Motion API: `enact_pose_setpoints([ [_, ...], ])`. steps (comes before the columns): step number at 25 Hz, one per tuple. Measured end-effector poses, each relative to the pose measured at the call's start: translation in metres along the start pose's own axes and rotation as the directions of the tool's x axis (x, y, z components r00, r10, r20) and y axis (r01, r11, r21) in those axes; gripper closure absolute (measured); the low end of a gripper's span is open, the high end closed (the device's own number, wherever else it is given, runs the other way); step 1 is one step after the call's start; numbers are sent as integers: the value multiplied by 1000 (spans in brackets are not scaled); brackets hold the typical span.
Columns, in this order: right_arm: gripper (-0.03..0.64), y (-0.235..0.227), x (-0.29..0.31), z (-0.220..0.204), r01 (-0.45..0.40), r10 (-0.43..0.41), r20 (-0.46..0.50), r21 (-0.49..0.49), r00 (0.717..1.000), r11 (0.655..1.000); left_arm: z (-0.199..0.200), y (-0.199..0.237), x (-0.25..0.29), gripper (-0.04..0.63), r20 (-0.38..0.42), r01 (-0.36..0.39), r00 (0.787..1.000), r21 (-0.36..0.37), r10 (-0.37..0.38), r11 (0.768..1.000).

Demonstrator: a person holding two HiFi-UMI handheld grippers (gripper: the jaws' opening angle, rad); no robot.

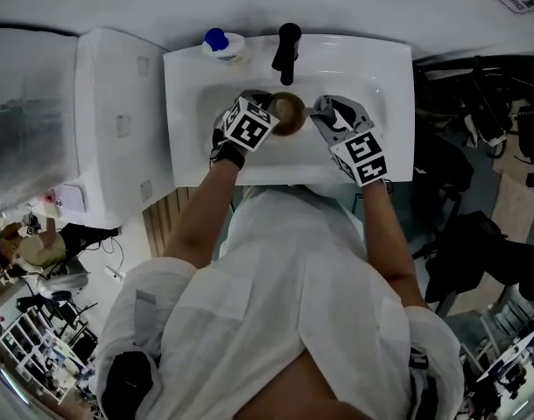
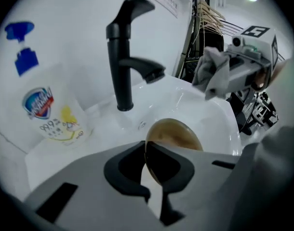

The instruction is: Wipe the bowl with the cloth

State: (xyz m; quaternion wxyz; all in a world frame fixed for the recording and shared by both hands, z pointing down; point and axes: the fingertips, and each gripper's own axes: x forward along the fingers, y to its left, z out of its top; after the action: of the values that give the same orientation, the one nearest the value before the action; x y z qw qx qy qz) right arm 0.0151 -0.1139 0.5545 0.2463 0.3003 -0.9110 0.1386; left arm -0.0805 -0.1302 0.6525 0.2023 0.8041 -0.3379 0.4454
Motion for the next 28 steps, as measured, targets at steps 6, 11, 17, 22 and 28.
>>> enact_pose_setpoints([
  [6,413,19,18,2,-65,67,-61,36,996,997,22,-13,-56,575,75,-41,996,-32,43,999],
  [11,413,19,25,6,-68,69,-136,11,988,998,41,-20,-84,577,124,-44,991,-25,47,999],
  [17,453,21,24,9,-103,94,-233,-28,968,994,58,-33,-101,577,123,-27,992,88,16,996],
  [22,534,33,26,9,-172,107,-333,-173,937,970,62,-46,-103,577,72,8,997,211,-24,978],
  [28,552,47,32,13,-243,89,-403,-349,911,905,63,-54,-99,577,-13,43,999,372,-41,927],
])
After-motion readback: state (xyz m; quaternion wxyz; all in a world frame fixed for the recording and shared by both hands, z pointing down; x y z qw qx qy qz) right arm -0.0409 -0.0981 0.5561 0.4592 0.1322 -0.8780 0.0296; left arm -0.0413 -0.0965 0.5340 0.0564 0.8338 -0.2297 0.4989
